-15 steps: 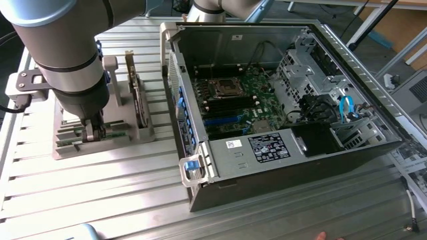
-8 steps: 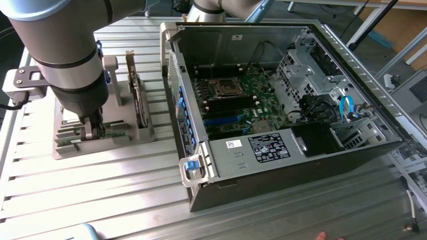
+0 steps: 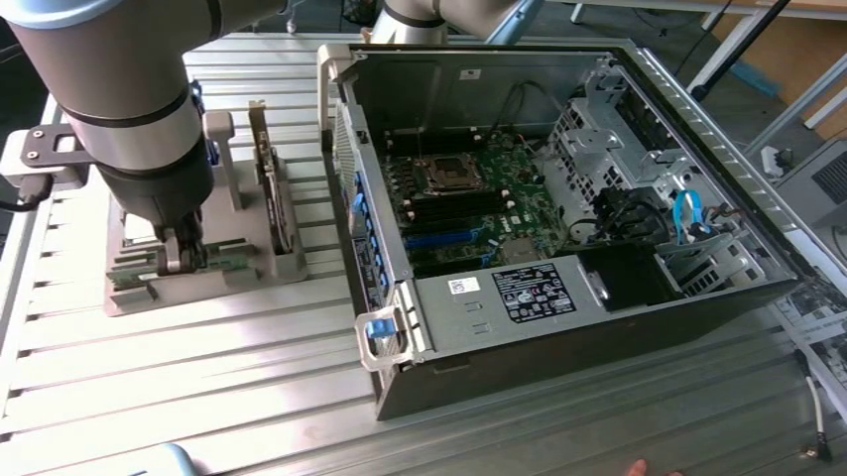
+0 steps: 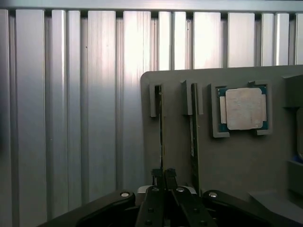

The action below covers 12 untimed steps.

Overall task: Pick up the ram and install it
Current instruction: 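Pick up the ram and move it above insertion slot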

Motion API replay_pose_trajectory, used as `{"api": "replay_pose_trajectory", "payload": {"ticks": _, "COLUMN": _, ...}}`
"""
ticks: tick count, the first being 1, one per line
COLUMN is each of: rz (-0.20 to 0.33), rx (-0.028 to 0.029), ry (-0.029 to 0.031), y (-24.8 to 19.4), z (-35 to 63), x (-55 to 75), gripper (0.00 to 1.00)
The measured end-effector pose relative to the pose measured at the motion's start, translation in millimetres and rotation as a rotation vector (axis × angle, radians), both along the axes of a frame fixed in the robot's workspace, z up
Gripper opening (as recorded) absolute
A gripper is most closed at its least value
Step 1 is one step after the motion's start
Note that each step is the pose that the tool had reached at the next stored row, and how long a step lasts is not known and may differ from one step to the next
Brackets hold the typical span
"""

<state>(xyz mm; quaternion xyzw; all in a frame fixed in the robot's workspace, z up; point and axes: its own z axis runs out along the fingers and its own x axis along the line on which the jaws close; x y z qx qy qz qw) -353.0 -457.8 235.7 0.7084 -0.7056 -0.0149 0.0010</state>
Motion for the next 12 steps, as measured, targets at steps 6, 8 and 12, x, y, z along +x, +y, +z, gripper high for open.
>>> {"api": "replay_pose_trajectory", "payload": {"ticks": 6, "rz": -0.003, "rx": -0.0001, "ry": 0.0000, "y": 0.0, "z": 4.8, "x": 0.0, "gripper": 0.12}}
{"api": "replay_pose_trajectory", "payload": {"ticks": 8, "rz": -0.004, "rx": 0.0000, "ry": 0.0000, "y": 0.0, "z": 6.3, "x": 0.0, "gripper": 0.12}}
{"api": "replay_pose_trajectory", "payload": {"ticks": 12, "rz": -0.006, "rx": 0.0000, "ry": 0.0000, "y": 0.0, "z": 9.8, "x": 0.0, "gripper": 0.12}}
